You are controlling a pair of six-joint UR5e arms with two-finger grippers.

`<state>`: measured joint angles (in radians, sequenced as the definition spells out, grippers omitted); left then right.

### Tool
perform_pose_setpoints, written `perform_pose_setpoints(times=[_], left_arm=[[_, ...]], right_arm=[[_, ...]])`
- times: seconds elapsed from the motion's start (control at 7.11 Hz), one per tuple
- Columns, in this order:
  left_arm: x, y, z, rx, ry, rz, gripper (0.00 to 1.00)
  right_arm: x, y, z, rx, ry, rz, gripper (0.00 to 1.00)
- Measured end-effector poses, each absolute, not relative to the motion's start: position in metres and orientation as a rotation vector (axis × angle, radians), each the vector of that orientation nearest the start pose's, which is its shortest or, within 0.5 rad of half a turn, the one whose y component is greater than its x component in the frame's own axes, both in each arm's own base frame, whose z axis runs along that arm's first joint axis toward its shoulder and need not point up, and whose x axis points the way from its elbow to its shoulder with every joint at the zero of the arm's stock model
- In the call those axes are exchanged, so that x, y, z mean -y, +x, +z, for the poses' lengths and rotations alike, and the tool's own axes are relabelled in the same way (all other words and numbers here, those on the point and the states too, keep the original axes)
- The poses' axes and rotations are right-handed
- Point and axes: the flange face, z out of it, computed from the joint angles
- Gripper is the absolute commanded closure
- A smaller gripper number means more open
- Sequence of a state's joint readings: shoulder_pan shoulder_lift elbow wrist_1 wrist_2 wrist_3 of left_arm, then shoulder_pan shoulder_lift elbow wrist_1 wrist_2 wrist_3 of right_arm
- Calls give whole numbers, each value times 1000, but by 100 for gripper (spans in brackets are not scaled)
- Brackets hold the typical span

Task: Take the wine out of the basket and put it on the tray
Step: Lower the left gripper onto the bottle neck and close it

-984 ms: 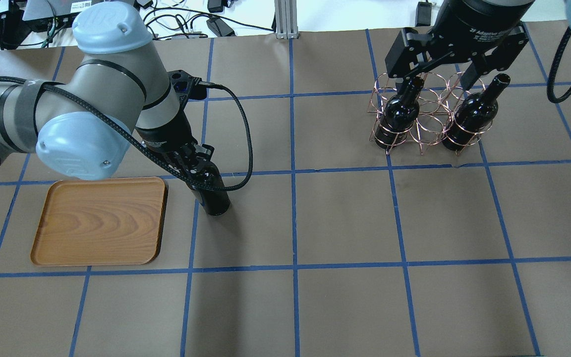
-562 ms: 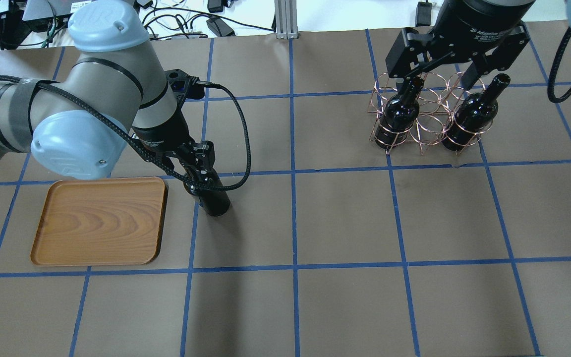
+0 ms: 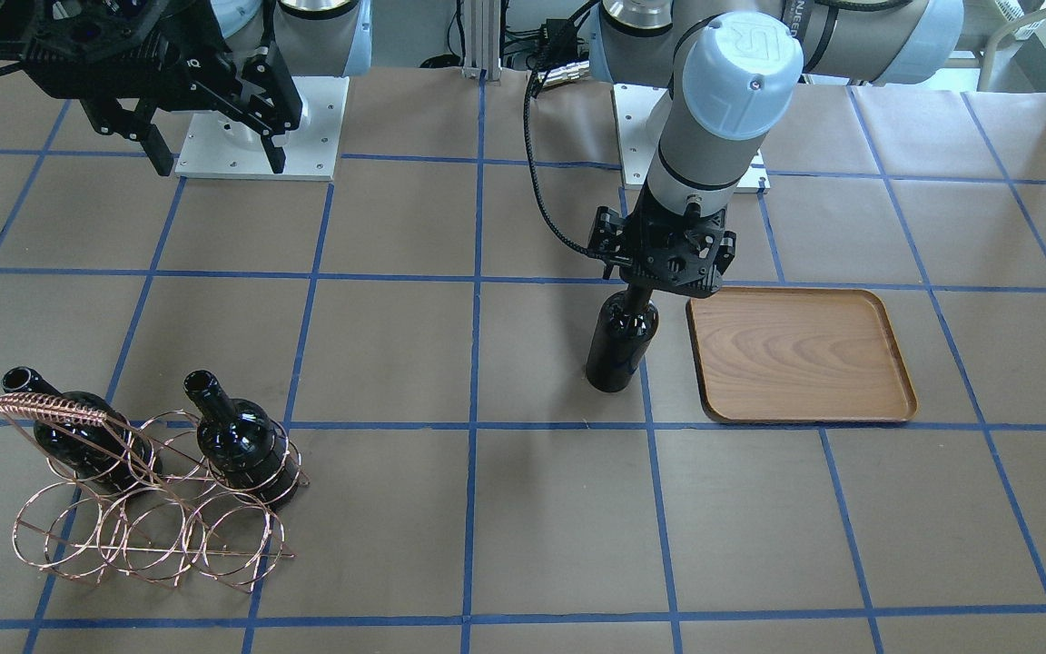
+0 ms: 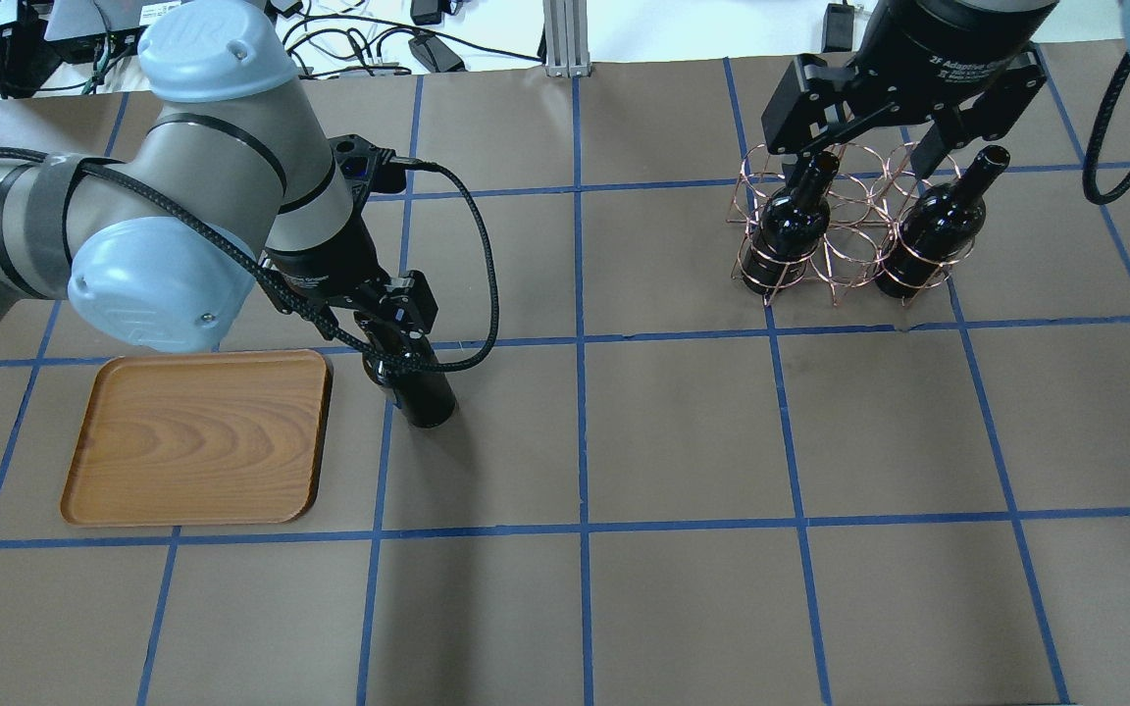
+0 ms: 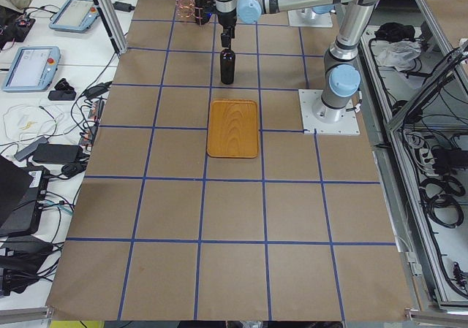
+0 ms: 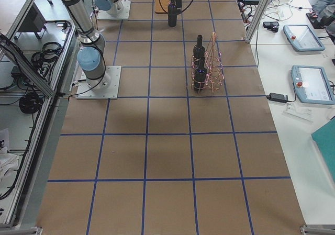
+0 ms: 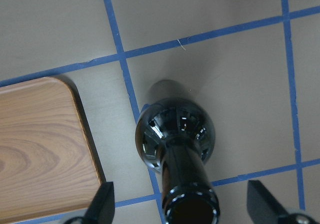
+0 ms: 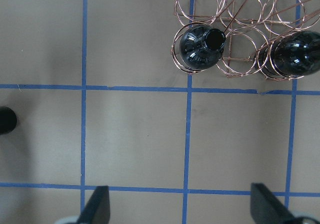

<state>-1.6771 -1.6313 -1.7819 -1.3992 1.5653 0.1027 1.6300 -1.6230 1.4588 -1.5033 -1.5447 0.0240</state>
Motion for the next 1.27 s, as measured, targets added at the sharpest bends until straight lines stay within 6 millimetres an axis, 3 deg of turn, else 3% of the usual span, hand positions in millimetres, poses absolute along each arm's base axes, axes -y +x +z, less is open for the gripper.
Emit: perform_pose_setpoints(times=[0.28,0.42,0.7,0.84,1.12,1.27], left_arm=[[477,-186,370,-3125,327,163,32],[478,-186,369,-3126,326,166,39],[479,-186,367,-3126,325,173,57],[479,-187,367,-3125,326,175,76],[480,-187,365,-3125,327,179,100],[480,-187,365,-3125,327,178,100]], right_arm=[[465,164,562,-3105,-57,-148,0],[465,164,562,-3104,-57,-148,0],[465,164,562,-3103,-57,-148,0],[464,164,562,-3103,-57,-149,0],[464,164,562,-3103,-57,-150,0],[464,164,562,-3103,-57,-150,0]])
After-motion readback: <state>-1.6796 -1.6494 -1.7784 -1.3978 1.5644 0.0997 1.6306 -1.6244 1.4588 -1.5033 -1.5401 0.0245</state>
